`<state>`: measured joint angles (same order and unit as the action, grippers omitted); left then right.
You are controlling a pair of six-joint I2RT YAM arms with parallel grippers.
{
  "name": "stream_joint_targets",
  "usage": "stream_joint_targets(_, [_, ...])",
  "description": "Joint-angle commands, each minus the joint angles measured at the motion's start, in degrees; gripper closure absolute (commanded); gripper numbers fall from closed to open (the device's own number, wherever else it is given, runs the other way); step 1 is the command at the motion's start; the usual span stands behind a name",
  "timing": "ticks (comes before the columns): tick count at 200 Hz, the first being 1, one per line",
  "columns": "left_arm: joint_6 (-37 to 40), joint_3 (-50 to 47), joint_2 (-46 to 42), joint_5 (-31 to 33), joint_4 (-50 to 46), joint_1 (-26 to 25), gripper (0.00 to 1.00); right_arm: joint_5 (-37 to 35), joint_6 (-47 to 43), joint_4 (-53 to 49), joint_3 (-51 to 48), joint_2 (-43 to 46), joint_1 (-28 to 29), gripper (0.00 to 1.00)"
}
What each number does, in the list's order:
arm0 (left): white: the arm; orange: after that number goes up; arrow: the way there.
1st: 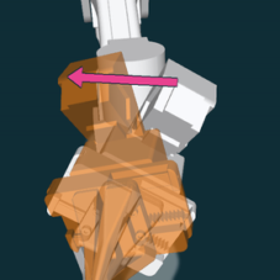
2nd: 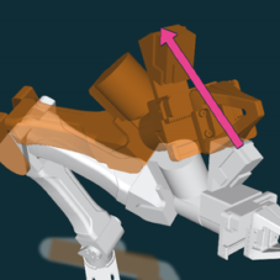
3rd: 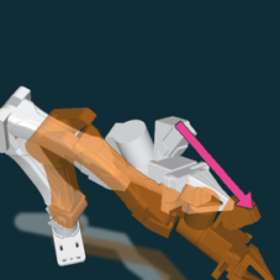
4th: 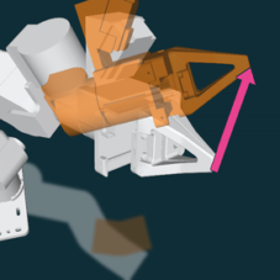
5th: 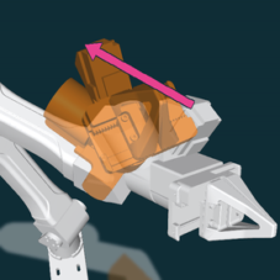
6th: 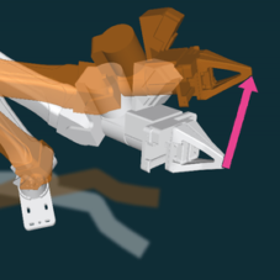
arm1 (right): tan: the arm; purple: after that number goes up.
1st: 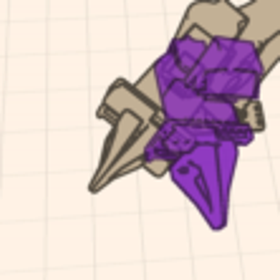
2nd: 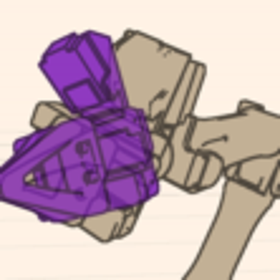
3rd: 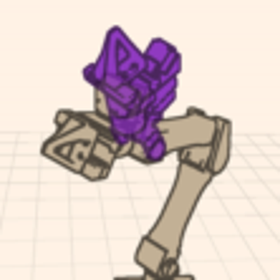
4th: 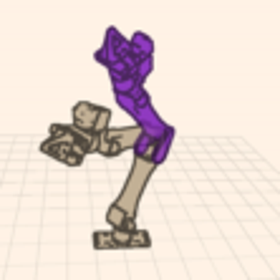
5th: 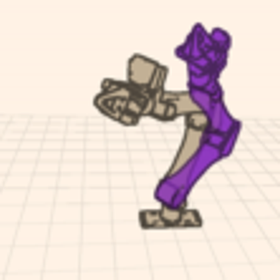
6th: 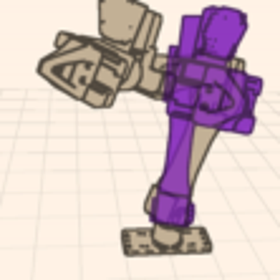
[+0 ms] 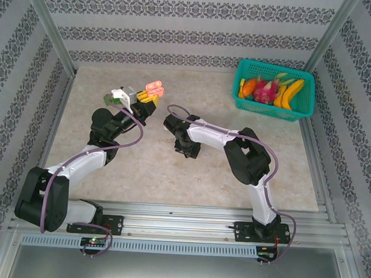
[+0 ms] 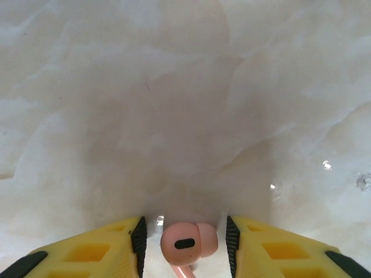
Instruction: Insert the wireless bluetooth earbuds into the charging case
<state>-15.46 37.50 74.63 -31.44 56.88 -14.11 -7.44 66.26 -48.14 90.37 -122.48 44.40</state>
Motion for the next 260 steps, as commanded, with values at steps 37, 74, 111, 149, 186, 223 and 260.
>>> stream_joint_targets(37, [0.35, -0.40, -0.52, -0.50, 1.76, 0.85, 1.00, 0.25, 1.25, -1.01, -1.53, -1.14, 0.06, 0.62])
stream_joint_targets(74, [0.36, -0.33, -0.55, -0.47, 1.65, 0.85, 1.00, 0.56, 1.65, -0.29, -2.14, -0.66, 0.20, 0.67])
stream_joint_targets(111, [0.17, -0.18, -0.63, -0.53, 1.48, 0.85, 1.00, 0.59, 1.94, 0.81, -3.08, 0.29, 0.40, 0.71])
stream_joint_targets(149, [0.19, 0.00, -0.82, -0.62, 0.69, 0.87, 1.00, -0.20, 2.31, 2.63, -5.21, 2.68, 0.40, 0.73])
stream_joint_targets(186, [0.65, 0.60, -1.66, -1.25, -0.84, 0.89, 1.00, -2.92, 1.62, 4.08, -7.58, 7.58, 0.09, 0.73])
stream_joint_targets(223, [1.66, 2.05, -2.21, -2.77, -3.19, 0.84, 1.00, -5.18, 0.06, 6.01, -10.23, 13.98, -0.58, 0.74])
stream_joint_targets(260, [2.28, 3.71, -2.08, -5.78, -5.45, 0.88, 1.00, -7.18, -2.32, 8.06, -12.02, 20.61, -1.73, 0.75])
